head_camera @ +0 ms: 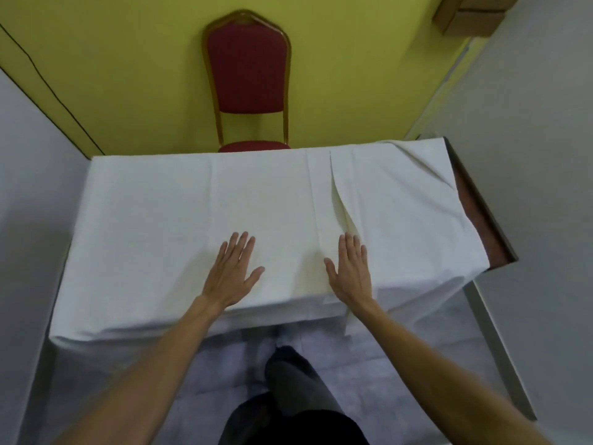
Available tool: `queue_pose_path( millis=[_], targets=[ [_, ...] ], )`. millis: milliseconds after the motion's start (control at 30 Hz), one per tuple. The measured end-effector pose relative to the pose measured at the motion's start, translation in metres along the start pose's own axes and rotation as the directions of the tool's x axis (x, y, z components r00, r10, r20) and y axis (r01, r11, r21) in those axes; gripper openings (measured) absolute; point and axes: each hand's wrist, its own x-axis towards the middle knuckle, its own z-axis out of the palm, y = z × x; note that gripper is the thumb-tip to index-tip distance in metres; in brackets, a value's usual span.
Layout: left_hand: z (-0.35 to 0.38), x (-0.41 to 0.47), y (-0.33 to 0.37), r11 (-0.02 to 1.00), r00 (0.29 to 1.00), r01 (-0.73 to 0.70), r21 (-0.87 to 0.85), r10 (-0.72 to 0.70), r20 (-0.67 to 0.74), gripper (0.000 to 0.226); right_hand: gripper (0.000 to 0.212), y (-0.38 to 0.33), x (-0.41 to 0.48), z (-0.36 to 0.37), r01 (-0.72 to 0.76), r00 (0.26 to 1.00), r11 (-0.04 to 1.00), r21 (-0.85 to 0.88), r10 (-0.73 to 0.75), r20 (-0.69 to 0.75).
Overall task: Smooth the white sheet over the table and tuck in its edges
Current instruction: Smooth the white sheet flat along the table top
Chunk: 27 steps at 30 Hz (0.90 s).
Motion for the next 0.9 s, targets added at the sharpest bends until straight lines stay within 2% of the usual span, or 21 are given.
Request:
queue_pose_path(
  millis=[233,333,600,700,800,900],
  targets=[
    [-0.025,0.087,0.063,0.960,0.961,-0.275,0.049,0.273,0.043,0.079,0.068,0.027,-0.012,-0.016,-0.136,0.988,0.988,0.078,0.141,-0.065],
    [-0.019,0.122,0.083,0.931,0.933,-0.356,0.086,0.349,0.084,0.073,0.059,0.034,-0.008,-0.021,-0.179,0.978,0.972,0.155,0.193,-0.084],
    [0.011,0.177,0.096,0.893,0.890,-0.449,0.040,0.443,0.108,0.060,0.049,0.047,0.019,-0.016,-0.306,0.951,0.931,0.198,0.310,0.010],
    [0.022,0.197,0.096,0.844,0.846,-0.530,0.081,0.519,0.125,0.058,0.039,0.045,0.026,-0.015,-0.337,0.938,0.927,0.163,0.345,-0.023],
    [0.024,0.227,0.105,0.848,0.842,-0.528,0.042,0.516,0.160,0.059,0.022,0.047,0.036,-0.009,-0.386,0.916,0.906,0.176,0.398,-0.041],
    [0.026,0.265,0.110,0.839,0.824,-0.541,0.053,0.516,0.234,0.065,0.015,0.052,0.040,-0.007,-0.419,0.907,0.895,0.153,0.422,0.017]
  ],
)
